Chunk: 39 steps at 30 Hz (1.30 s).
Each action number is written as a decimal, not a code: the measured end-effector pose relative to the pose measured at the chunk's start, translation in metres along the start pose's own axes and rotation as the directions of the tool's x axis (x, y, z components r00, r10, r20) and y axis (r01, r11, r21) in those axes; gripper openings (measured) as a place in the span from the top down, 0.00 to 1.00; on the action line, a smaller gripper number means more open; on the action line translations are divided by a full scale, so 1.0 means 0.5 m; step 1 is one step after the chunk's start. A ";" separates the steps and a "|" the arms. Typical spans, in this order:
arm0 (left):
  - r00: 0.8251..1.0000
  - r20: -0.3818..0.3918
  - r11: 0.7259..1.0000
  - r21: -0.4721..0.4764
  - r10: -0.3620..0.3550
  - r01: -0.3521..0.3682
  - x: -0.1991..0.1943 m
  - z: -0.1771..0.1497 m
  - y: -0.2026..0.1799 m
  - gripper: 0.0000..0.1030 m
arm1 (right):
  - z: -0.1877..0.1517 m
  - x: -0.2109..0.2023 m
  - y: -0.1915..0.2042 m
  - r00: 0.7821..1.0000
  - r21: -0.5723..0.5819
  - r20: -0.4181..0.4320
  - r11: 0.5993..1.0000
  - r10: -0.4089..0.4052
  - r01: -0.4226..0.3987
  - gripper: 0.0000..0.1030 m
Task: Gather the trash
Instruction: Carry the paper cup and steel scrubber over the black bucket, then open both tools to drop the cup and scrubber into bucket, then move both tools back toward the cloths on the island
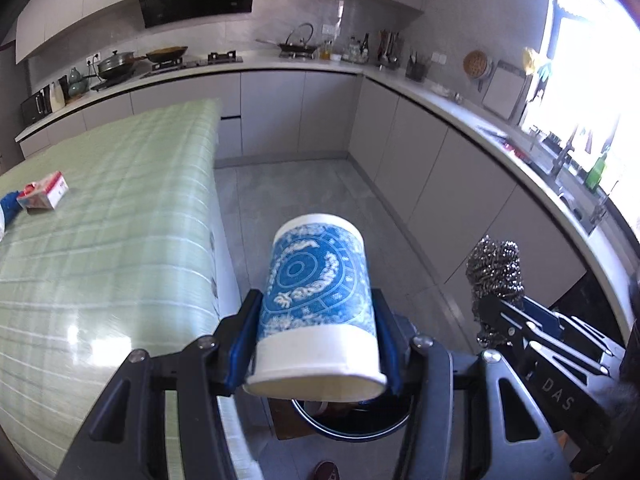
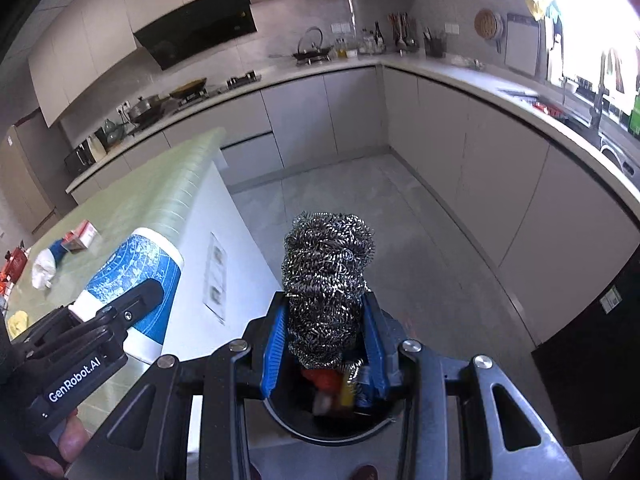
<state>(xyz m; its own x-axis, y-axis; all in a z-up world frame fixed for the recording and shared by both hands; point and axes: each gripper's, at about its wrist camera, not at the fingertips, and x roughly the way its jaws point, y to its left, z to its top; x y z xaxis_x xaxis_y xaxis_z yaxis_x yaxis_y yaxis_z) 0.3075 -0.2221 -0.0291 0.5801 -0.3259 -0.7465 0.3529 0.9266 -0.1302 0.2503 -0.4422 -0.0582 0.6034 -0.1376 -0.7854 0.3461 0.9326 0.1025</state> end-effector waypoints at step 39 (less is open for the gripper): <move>0.991 0.011 0.990 -0.023 0.137 -0.136 -0.047 0.052 0.053 0.27 | 0.061 0.014 0.101 0.998 -0.044 0.050 0.998 -0.047 0.049 0.40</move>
<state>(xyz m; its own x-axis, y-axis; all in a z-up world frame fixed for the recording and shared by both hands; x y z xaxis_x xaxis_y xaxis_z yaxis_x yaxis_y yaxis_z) 0.3221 -0.1949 0.0021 0.6310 -0.1983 -0.7500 0.2537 0.9664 -0.0420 0.2937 -0.4063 -0.0401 0.6219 -0.1977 -0.7577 0.3434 0.9385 0.0370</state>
